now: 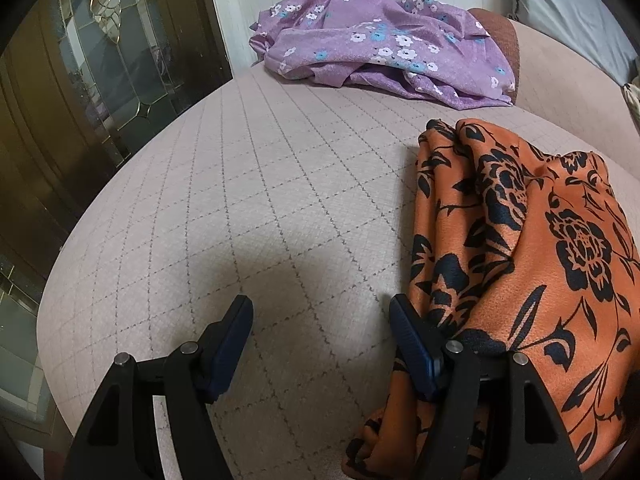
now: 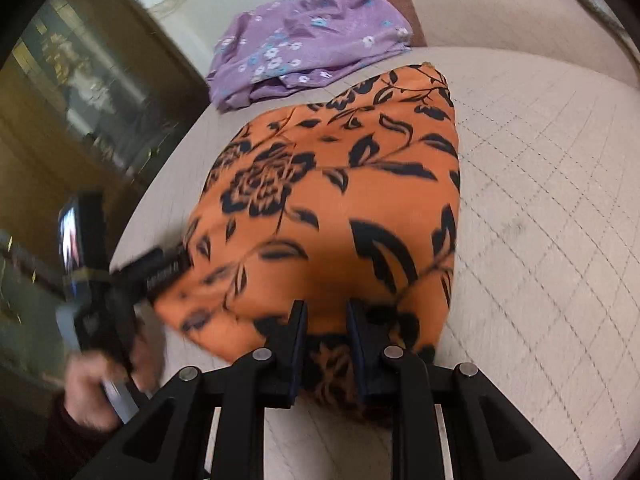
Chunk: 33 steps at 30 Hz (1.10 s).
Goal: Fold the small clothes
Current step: 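Press the folded blouse edge flat with the right tool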
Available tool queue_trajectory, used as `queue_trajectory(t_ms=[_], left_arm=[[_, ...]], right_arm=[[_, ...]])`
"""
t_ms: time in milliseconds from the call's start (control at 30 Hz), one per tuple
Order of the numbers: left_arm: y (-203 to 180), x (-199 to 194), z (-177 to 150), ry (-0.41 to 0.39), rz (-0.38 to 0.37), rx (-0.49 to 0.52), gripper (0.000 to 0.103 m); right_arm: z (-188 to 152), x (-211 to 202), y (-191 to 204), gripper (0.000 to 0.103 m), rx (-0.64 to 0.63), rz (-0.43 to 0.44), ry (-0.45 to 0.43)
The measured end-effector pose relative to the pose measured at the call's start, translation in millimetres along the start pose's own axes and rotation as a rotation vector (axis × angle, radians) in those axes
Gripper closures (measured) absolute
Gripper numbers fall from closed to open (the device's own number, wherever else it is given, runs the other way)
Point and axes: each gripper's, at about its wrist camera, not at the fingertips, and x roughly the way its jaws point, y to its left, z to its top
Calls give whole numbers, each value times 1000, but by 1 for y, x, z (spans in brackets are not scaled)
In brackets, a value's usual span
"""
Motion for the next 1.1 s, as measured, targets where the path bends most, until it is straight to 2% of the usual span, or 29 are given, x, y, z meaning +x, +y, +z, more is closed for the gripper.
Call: queue_trajectory(t_ms=[100,300,433,600,767,1100], left_arm=[[-1,-1,-2,-9,7,-2,31],[4,-1,-5,-20,7,-22,29],[4,-2,-7,-35,16,-28,28],[4,-2,-9,-52,43,-46,25],[5,-3,-12,-50,82,-82,17],[5,-5,-12,-53,108,-98,16]], right_arm=[[-10,-2,-6,79,17,25,-11],[-8,4,-16,79,51,74,7],[-10,3,-13,79,-1,66,5],[-5,5,-6,79,-82,47,51],[-8,4,-15,79,-32,89,26],[-8,2,-21,79,19,121,10]])
